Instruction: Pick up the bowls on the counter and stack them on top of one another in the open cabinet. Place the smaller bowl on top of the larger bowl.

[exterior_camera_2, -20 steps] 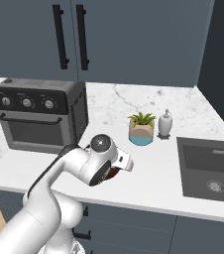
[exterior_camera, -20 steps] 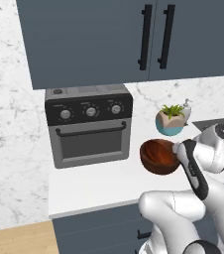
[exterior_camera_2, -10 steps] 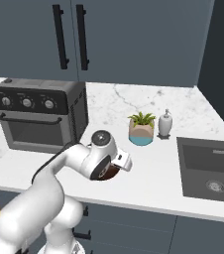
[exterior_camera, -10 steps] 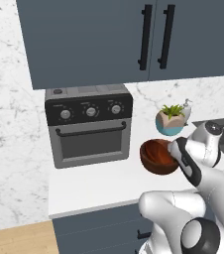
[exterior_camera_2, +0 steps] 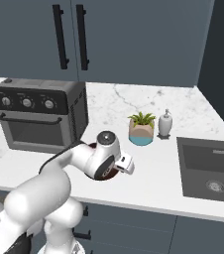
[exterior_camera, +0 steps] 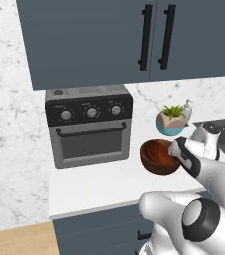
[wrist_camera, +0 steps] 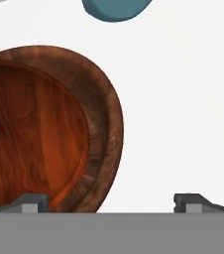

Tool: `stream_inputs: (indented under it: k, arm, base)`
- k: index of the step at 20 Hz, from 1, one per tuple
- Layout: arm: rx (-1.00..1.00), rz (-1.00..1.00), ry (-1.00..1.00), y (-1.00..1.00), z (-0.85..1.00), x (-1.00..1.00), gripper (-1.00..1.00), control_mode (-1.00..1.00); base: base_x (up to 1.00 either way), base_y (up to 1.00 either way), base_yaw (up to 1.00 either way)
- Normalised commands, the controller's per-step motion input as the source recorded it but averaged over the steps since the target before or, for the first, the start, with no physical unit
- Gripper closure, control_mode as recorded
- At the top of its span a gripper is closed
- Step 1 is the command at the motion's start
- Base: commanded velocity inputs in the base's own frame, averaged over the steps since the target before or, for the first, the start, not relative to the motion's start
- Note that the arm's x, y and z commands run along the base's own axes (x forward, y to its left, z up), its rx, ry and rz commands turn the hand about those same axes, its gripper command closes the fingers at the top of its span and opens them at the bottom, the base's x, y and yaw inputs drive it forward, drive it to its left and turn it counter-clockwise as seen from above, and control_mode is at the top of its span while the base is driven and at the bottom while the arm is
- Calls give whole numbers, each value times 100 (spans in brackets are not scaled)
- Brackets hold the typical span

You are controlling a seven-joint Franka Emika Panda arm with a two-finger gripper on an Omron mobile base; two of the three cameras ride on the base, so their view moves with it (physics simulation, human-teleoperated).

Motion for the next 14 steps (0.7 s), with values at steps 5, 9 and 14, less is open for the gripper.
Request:
stream_inputs:
  k: [5, 9, 14]
  arm:
    - [0, 0, 0, 1, -33, 9, -100, -100]
    - [1, 0, 0, 0, -31, 12, 100, -100]
    - [0, 0, 0, 0, 0, 0, 100, -100]
  base:
    - [0, 0, 0]
    - [0, 0, 0]
    - [0, 0, 0]
